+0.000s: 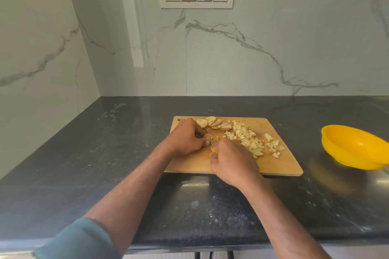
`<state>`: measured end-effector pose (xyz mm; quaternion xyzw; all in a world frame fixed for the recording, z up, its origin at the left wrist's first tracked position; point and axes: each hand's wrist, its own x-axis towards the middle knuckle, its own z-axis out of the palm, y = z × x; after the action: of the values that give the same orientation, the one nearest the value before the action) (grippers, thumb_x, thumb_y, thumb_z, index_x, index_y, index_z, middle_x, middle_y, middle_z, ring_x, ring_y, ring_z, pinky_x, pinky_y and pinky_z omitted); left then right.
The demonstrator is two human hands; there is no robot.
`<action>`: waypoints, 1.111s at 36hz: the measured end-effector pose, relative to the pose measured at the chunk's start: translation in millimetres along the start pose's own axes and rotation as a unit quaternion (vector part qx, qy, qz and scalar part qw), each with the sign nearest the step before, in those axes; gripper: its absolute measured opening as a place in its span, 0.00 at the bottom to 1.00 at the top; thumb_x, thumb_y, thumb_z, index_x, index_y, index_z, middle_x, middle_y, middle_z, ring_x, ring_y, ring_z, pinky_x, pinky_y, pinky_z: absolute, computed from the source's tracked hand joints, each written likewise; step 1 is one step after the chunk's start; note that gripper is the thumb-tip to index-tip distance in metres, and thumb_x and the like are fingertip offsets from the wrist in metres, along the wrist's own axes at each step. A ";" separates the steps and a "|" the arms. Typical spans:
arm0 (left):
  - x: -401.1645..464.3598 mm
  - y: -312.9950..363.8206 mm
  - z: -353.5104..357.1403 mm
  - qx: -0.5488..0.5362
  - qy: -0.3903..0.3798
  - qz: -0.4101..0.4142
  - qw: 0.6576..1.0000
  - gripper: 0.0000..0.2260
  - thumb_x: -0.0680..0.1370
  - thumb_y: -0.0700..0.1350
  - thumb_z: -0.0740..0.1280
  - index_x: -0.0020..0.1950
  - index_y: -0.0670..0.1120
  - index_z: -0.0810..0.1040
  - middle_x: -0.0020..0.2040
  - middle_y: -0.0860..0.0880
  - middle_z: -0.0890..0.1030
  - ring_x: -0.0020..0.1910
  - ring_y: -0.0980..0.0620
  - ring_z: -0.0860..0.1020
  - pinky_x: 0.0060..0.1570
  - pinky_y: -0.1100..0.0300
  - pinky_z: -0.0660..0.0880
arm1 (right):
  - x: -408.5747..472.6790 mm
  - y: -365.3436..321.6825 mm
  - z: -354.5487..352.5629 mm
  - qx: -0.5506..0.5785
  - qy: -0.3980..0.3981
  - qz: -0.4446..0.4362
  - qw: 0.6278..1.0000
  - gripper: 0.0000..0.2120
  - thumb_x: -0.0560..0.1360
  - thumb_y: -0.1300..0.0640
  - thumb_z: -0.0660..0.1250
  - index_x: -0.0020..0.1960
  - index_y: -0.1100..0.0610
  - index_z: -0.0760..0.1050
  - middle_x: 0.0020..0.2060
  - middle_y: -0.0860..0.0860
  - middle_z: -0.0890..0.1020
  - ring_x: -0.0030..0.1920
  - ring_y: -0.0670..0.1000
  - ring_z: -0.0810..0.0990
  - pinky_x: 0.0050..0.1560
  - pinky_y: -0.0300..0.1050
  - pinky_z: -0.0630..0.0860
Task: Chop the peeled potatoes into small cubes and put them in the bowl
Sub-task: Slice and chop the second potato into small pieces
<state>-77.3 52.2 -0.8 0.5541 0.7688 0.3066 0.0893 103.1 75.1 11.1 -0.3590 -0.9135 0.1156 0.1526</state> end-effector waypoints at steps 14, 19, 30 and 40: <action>-3.3 6.1 -1.9 -0.007 0.013 0.007 1.000 0.14 0.76 0.48 0.75 0.58 0.41 0.86 0.52 0.46 0.84 0.49 0.49 0.79 0.52 0.58 0.78 | -25.1 -1.1 -6.7 0.003 0.045 -0.047 0.998 0.19 0.82 0.57 0.61 0.72 0.52 0.73 0.52 0.50 0.83 0.33 0.45 0.68 0.28 0.32 0.57; -2.3 5.0 -1.4 -0.008 0.015 0.007 1.000 0.14 0.76 0.47 0.75 0.58 0.41 0.85 0.52 0.48 0.83 0.48 0.52 0.78 0.51 0.60 0.77 | -31.0 0.2 -1.9 -0.002 0.075 -0.028 0.997 0.19 0.80 0.57 0.62 0.70 0.53 0.75 0.48 0.49 0.85 0.36 0.46 0.73 0.27 0.30 0.55; 1.4 -5.9 -5.5 0.008 -0.005 0.009 1.000 0.11 0.73 0.51 0.78 0.41 0.46 0.82 0.40 0.50 0.74 0.38 0.54 0.70 0.41 0.51 0.74 | -28.6 6.6 3.9 0.056 0.120 -0.017 0.991 0.20 0.80 0.52 0.63 0.71 0.52 0.75 0.54 0.47 0.85 0.51 0.49 0.83 0.43 0.38 0.74; 0.0 -2.4 -8.5 -0.025 -0.006 0.015 1.000 0.10 0.74 0.46 0.79 0.52 0.43 0.88 0.47 0.48 0.85 0.44 0.53 0.78 0.41 0.65 0.74 | -29.3 3.8 4.8 0.063 0.126 -0.022 0.990 0.20 0.82 0.50 0.60 0.73 0.49 0.72 0.55 0.46 0.85 0.52 0.49 0.82 0.40 0.38 0.65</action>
<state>-83.3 48.6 4.6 0.5648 0.7521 0.3234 0.1035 124.1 57.0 -0.4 -0.3401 -0.8856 0.1230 0.2915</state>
